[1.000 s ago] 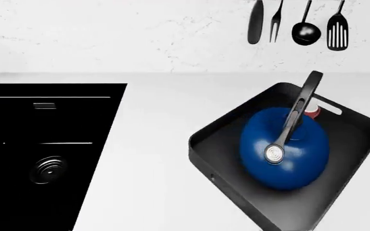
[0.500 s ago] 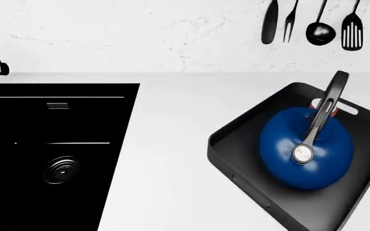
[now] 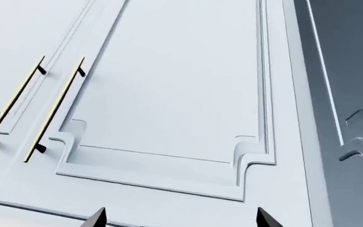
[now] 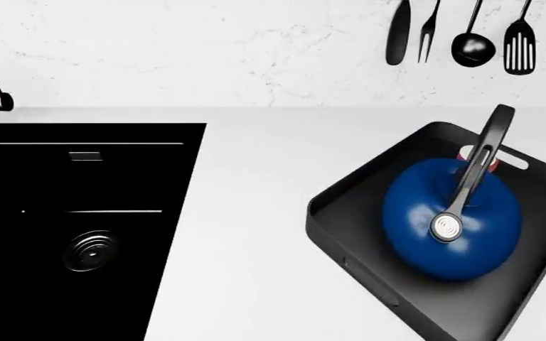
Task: Pick the kettle from the counter and place it on the tray. Then pick the mug from the cabinet and place it on the tray. Then close the cabinet doors.
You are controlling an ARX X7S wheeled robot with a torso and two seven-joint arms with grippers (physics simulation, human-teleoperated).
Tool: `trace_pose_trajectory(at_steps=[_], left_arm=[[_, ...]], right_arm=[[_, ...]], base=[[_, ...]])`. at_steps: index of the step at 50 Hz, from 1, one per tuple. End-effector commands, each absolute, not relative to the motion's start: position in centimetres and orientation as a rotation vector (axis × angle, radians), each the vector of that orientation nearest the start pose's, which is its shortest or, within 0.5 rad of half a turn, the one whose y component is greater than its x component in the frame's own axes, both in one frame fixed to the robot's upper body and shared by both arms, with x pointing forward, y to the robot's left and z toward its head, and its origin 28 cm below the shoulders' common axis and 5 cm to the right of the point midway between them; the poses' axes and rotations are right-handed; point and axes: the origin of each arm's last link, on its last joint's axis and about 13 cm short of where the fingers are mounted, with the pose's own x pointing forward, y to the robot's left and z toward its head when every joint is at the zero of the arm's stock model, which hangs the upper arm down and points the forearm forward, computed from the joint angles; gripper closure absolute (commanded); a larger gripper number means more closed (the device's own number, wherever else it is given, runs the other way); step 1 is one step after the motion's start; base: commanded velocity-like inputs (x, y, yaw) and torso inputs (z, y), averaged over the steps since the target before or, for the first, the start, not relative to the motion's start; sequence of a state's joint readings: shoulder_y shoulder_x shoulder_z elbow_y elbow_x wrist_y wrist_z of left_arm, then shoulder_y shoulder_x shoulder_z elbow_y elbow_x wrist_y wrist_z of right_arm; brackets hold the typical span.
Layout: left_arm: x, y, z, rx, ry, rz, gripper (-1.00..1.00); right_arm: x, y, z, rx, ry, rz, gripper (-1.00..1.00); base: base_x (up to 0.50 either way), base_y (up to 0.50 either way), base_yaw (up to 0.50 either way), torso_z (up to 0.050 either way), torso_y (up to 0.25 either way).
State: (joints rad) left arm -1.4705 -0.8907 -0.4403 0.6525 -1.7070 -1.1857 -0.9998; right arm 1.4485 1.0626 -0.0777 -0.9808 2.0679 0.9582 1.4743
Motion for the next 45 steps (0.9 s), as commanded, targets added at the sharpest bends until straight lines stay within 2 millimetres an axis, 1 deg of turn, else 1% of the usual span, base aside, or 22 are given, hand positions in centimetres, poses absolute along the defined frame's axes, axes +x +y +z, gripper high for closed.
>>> trace_pose_trajectory(at_steps=[1, 6, 11, 12, 16, 23, 28, 34, 39, 45], left_arm=[[13.5, 29.4, 47.2, -0.09, -0.895, 0.182, -1.0], [14.7, 28.2, 49.7, -0.121, -0.923, 0.148, -1.0], [15.9, 26.9, 52.2, -0.157, -0.915, 0.042, -1.0], [16.1, 26.4, 52.9, -0.2, -0.919, -0.011, -1.0], [16.3, 25.0, 54.8, -0.242, -0.912, -0.154, -1.0], [16.0, 22.4, 57.4, -0.292, -0.888, -0.318, -1.0], [16.2, 20.5, 58.1, -0.303, -0.849, -0.386, -1.0], [16.6, 18.3, 58.2, -0.303, -0.806, -0.457, -1.0], [16.7, 16.8, 58.0, -0.299, -0.768, -0.517, -1.0], [17.3, 15.0, 57.2, -0.312, -0.684, -0.607, -1.0]], right_arm=[[10.4, -13.9, 34.1, -0.212, -0.622, -0.146, -1.0], [10.3, -14.0, 33.9, -0.209, -0.621, -0.144, -1.0], [10.3, -14.1, 33.9, -0.207, -0.62, -0.144, -1.0], [10.3, -14.1, 33.8, -0.208, -0.62, -0.144, -1.0], [10.3, -14.1, 33.7, -0.208, -0.617, -0.143, -1.0], [10.3, -14.2, 33.4, -0.207, -0.613, -0.141, -1.0], [10.1, -14.2, 33.4, -0.208, -0.614, -0.137, -1.0], [10.1, -14.3, 33.2, -0.208, -0.609, -0.137, -1.0], [10.2, -14.3, 33.0, -0.208, -0.606, -0.131, -1.0], [10.1, -14.4, 32.8, -0.203, -0.601, -0.128, -1.0]], base=[[0.0, 0.0, 0.0, 0.0, 0.0], [0.0, 0.0, 0.0, 0.0, 0.0], [0.0, 0.0, 0.0, 0.0, 0.0], [0.0, 0.0, 0.0, 0.0, 0.0], [0.0, 0.0, 0.0, 0.0, 0.0], [0.0, 0.0, 0.0, 0.0, 0.0], [0.0, 0.0, 0.0, 0.0, 0.0], [0.0, 0.0, 0.0, 0.002, 0.0], [0.0, 0.0, 0.0, 0.002, 0.0], [0.0, 0.0, 0.0, 0.0, 0.0]])
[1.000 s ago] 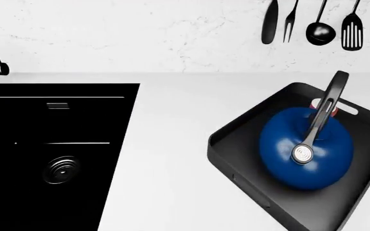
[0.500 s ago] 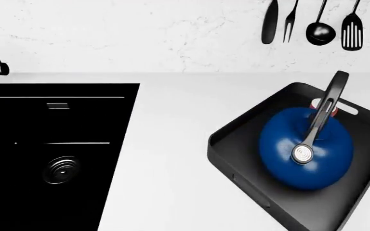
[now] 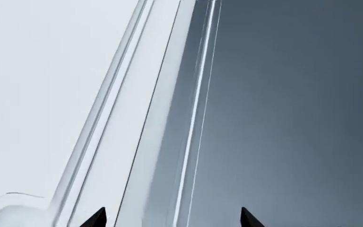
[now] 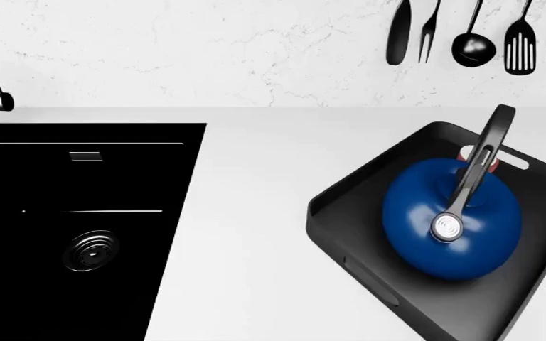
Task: Pick the kettle from the counter and place it on the tray. Then pick the mug from the cabinet and place it on the tray. Then close the cabinet doors.
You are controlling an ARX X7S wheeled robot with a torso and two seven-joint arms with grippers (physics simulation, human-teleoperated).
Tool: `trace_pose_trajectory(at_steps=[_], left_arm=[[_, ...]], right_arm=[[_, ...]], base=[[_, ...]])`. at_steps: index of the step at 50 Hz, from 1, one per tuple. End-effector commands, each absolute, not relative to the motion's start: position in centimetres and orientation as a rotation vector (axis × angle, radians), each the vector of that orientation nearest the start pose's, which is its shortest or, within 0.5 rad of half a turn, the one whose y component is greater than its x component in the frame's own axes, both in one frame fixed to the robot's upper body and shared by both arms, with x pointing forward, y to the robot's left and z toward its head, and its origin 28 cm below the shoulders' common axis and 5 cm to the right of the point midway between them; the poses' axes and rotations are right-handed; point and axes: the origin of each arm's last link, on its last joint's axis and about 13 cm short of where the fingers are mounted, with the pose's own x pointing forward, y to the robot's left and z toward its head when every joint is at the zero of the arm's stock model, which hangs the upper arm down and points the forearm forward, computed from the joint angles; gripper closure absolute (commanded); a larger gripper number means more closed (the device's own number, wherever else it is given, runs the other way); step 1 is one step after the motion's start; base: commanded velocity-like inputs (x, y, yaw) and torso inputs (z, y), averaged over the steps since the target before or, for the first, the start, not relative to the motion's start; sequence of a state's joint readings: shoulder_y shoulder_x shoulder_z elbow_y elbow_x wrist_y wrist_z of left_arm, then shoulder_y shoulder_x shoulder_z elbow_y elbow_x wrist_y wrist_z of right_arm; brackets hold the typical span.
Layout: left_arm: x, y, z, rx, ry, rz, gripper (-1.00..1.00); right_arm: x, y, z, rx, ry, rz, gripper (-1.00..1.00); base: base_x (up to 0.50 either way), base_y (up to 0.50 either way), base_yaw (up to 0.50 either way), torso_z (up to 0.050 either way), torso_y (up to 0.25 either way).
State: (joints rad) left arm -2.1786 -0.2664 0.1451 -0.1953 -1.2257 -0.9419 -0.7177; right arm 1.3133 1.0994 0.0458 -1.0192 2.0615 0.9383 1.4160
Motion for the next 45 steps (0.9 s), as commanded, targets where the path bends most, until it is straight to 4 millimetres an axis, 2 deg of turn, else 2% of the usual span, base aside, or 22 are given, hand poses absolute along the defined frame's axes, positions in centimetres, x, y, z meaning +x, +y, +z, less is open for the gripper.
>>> trace_pose_trajectory(at_steps=[1, 9, 19, 25, 31, 40, 45], left_arm=[[17.4, 14.8, 57.1, -0.312, -0.675, -0.614, -1.0], [17.8, 13.5, 56.8, -0.278, -0.629, -0.654, -1.0], [15.1, 11.8, 59.0, -0.243, -0.69, -0.781, -1.0], [13.9, 10.7, 59.7, -0.243, -0.701, -0.875, -1.0], [13.2, 10.1, 59.5, -0.286, -0.648, -0.958, -1.0], [13.5, 9.2, 59.1, -0.272, -0.594, -1.003, -1.0], [15.2, 8.8, 58.5, -0.208, -0.584, -0.93, -1.0]], right_arm=[[10.1, -14.4, 32.9, -0.203, -0.601, -0.128, -1.0], [10.0, -14.6, 32.9, -0.198, -0.603, -0.13, -1.0], [9.8, -14.7, 32.8, -0.194, -0.605, -0.125, -1.0], [9.7, -14.8, 32.8, -0.191, -0.602, -0.126, -1.0], [9.6, -15.0, 32.8, -0.189, -0.603, -0.123, -1.0], [9.7, -14.8, 32.8, -0.195, -0.597, -0.112, -1.0], [9.6, -14.8, 32.7, -0.199, -0.599, -0.108, -1.0]], base=[[0.0, 0.0, 0.0, 0.0, 0.0], [0.0, 0.0, 0.0, 0.0, 0.0], [0.0, 0.0, 0.0, 0.0, 0.0], [0.0, 0.0, 0.0, 0.002, 0.0], [0.0, 0.0, 0.0, 0.0, 0.0], [0.0, 0.0, 0.0, 0.0, 0.0], [0.0, 0.0, 0.0, 0.0, 0.0]])
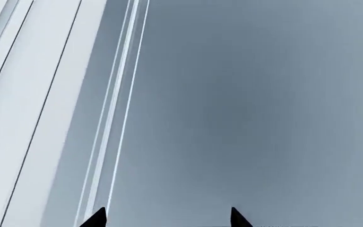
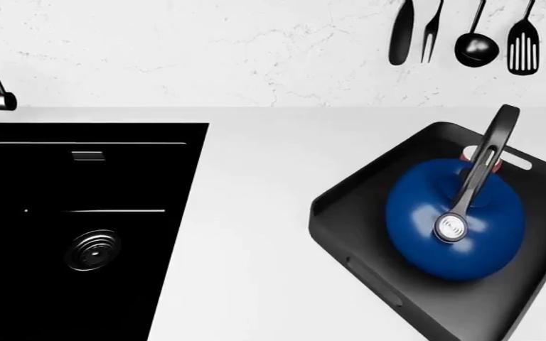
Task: Pick the kettle from the counter and place it on the tray. Then pick the mug from the cabinet and place it on the tray. Then close the cabinet doors.
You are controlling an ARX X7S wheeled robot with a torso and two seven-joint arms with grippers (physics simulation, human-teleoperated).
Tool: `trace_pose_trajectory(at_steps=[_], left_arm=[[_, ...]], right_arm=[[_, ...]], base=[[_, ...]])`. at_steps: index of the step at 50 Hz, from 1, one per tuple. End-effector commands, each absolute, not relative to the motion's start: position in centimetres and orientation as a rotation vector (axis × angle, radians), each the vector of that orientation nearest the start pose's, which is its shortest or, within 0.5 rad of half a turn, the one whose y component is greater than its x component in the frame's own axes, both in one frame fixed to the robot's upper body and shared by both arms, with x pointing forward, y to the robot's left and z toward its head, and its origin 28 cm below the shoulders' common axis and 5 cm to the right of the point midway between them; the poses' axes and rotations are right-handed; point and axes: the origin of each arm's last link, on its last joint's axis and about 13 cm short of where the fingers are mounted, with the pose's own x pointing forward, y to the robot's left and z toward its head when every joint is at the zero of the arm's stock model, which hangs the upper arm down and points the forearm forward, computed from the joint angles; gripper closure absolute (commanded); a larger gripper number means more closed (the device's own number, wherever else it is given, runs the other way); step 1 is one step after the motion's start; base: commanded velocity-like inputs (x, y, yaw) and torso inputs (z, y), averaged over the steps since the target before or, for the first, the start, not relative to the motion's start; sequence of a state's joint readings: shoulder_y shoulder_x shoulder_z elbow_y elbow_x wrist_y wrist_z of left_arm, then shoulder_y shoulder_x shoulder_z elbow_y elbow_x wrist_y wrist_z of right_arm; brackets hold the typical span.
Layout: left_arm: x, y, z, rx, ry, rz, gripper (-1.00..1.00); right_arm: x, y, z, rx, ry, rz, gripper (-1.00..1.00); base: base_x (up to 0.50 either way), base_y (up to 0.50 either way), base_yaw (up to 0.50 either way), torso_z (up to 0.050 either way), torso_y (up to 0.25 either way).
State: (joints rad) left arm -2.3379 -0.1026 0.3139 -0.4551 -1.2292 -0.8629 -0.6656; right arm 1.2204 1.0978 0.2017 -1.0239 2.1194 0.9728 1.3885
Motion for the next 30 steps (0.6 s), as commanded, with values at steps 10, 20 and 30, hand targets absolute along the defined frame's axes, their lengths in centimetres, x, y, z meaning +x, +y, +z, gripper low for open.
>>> trace_pose_trajectory(at_steps=[10, 20, 30], left_arm=[[20.0, 8.5, 56.3, -0.113, -0.439, -0.8, -1.0], [23.7, 8.4, 54.5, -0.038, -0.351, -0.719, -1.0], [26.5, 8.7, 53.2, 0.042, -0.29, -0.609, -1.0]], right_arm=[[9.6, -14.8, 32.5, -0.194, -0.595, -0.109, -1.0], [9.6, -14.9, 32.4, -0.194, -0.593, -0.105, -1.0], [9.6, -14.8, 32.3, -0.191, -0.594, -0.103, -1.0]], base=[[0.0, 0.0, 0.0, 0.0, 0.0], [0.0, 0.0, 0.0, 0.0, 0.0], [0.0, 0.0, 0.0, 0.0, 0.0]])
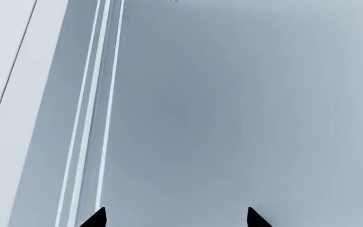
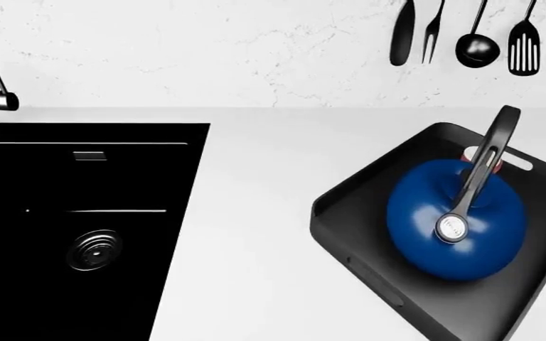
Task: Pick the kettle from the counter and place it on the tray. Then pick the mug from the cabinet and place it on the tray. Then close the cabinet doors.
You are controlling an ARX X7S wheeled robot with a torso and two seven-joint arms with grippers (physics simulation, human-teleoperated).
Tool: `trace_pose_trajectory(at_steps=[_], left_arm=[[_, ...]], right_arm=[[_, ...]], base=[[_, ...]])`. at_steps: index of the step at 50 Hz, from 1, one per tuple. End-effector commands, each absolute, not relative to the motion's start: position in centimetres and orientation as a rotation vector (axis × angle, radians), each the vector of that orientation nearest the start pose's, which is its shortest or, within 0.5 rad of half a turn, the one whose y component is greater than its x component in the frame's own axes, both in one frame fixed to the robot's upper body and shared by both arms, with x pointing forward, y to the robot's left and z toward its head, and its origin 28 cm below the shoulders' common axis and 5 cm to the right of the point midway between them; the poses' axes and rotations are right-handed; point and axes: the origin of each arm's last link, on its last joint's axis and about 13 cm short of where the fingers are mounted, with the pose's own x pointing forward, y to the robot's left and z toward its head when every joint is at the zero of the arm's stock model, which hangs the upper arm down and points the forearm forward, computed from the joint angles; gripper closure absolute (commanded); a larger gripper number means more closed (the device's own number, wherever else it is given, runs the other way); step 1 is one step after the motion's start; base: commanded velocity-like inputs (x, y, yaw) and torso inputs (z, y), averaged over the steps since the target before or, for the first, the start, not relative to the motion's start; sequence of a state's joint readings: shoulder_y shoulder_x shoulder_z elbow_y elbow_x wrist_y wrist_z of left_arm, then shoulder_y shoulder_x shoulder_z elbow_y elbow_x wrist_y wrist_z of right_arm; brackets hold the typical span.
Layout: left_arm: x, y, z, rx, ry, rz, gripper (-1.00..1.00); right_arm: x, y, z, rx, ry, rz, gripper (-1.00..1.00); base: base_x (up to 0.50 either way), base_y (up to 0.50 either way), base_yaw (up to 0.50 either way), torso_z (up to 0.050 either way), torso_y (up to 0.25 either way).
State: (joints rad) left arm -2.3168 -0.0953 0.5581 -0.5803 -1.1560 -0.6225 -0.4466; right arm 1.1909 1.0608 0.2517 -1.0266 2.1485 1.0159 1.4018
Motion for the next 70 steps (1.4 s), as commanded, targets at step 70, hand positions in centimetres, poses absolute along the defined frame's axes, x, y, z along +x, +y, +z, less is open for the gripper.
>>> trace_pose_trajectory(at_steps=[70], left_arm=[[26.2, 8.4, 54.2, 0.334, -0.807, -0.387, -1.0]], right_arm=[[10.2, -15.5, 30.8, -0.175, -0.576, -0.117, -1.0]], base=[[0.0, 0.0, 0.0, 0.0, 0.0]])
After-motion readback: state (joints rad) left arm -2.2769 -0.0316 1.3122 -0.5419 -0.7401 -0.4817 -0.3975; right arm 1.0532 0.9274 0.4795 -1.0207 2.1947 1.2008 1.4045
